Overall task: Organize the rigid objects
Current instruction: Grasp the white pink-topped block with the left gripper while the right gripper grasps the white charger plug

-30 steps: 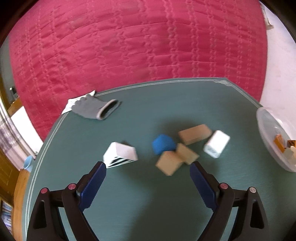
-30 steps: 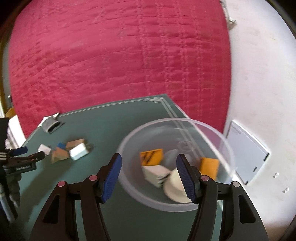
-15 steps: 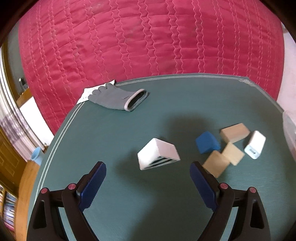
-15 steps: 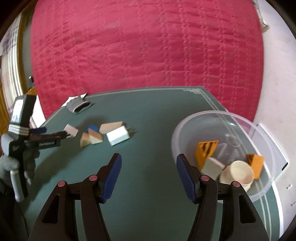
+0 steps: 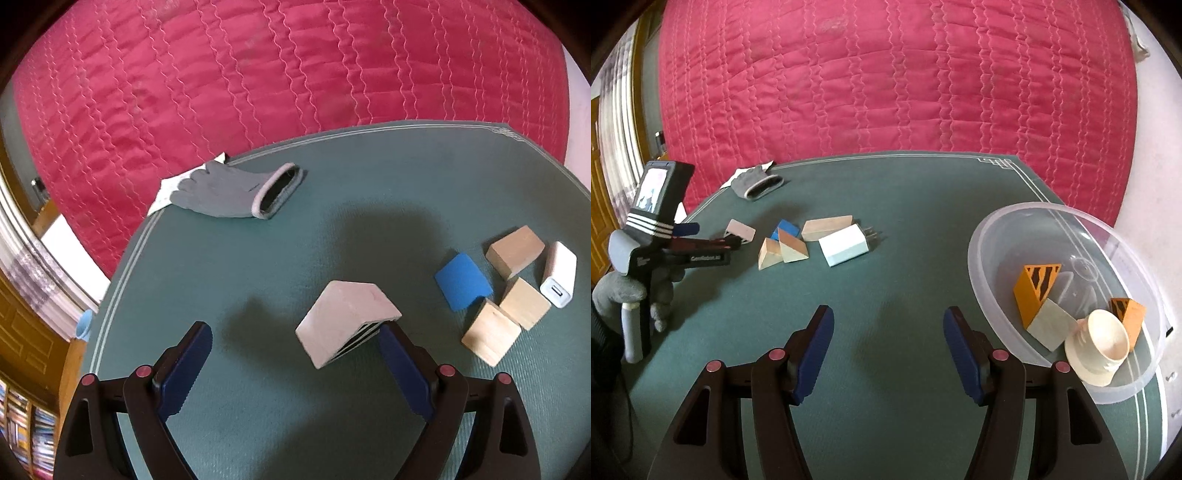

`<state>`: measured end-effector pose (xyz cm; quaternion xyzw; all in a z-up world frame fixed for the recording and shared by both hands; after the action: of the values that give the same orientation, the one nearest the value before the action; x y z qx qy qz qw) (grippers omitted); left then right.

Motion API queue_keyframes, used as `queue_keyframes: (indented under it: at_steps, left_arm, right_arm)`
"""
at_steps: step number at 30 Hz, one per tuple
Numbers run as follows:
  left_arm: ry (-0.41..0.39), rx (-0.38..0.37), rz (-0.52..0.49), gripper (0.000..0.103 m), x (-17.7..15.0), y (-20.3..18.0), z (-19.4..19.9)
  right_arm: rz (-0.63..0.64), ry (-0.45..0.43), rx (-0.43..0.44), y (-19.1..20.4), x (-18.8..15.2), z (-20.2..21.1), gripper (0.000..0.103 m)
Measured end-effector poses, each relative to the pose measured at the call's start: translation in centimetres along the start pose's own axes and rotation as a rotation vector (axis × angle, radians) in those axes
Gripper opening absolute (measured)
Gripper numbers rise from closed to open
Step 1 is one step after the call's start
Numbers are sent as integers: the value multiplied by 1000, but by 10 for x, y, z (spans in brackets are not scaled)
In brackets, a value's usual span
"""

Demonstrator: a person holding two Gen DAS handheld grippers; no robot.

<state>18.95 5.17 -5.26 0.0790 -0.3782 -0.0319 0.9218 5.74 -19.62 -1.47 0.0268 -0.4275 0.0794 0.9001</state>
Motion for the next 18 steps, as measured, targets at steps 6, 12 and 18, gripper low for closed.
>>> queue_keyframes:
  at_steps: [6, 12, 18]
  left_arm:
    - [29, -66, 25, 78, 6, -5, -10]
    - [39, -180, 51, 43, 5, -18, -9]
    - [29, -205, 57, 36, 4, -20, -3]
  right_arm:
    - [9, 40, 49, 13, 5, -18, 63]
    - [24, 79, 76, 26, 12, -44, 63]
    - [-16, 101, 83, 25, 29, -72, 63]
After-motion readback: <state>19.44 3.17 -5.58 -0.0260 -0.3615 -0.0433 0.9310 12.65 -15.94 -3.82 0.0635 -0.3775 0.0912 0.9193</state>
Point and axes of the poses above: each gripper's, at about its wrist camera, not at the fingertips, and z roughly against the way its jaws point, y to its left, x to its top, the point moved 10 cm from there along -z, roughly the way its jaws point, and after that the axes turned 6 degrees about z, right-handed, at the moved point
